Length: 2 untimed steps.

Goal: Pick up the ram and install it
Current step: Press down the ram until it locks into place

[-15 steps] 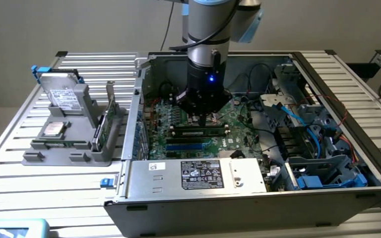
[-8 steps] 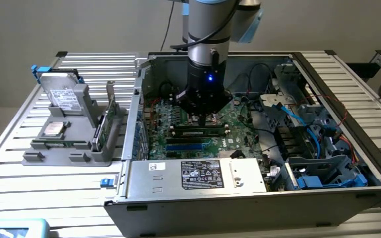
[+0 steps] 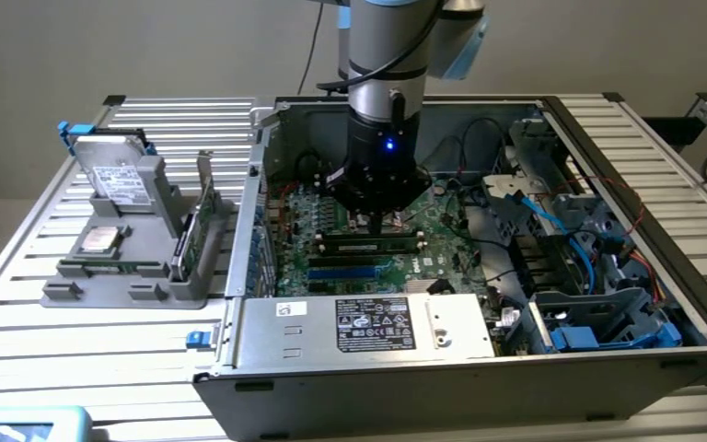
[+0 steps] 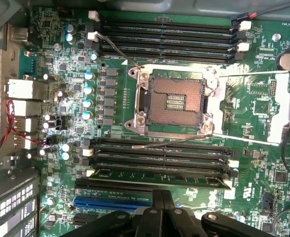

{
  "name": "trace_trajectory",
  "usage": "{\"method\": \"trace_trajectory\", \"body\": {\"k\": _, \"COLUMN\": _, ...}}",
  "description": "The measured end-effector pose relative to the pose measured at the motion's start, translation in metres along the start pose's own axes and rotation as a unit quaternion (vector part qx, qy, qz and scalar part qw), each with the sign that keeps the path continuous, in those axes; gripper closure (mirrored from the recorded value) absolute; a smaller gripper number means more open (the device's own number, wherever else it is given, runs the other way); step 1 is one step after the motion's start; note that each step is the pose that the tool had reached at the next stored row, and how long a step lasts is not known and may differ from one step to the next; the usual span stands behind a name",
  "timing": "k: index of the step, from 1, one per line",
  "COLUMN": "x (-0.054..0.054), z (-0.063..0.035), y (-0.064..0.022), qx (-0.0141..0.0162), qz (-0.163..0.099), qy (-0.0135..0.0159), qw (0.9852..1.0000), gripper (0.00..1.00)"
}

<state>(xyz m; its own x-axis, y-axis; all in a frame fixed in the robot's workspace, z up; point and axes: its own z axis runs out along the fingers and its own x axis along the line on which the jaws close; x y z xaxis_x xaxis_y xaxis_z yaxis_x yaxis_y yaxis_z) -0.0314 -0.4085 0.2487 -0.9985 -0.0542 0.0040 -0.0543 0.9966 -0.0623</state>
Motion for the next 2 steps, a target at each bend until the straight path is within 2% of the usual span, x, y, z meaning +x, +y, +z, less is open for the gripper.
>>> {"method": "trace_trajectory", "body": {"k": 2, "x": 0.0000, "z": 0.0000, "y": 0.0000, "qx": 0.0000, "qz": 0.000, "qy": 0.0000, "qw": 1.0000, "gripper": 0.89}}
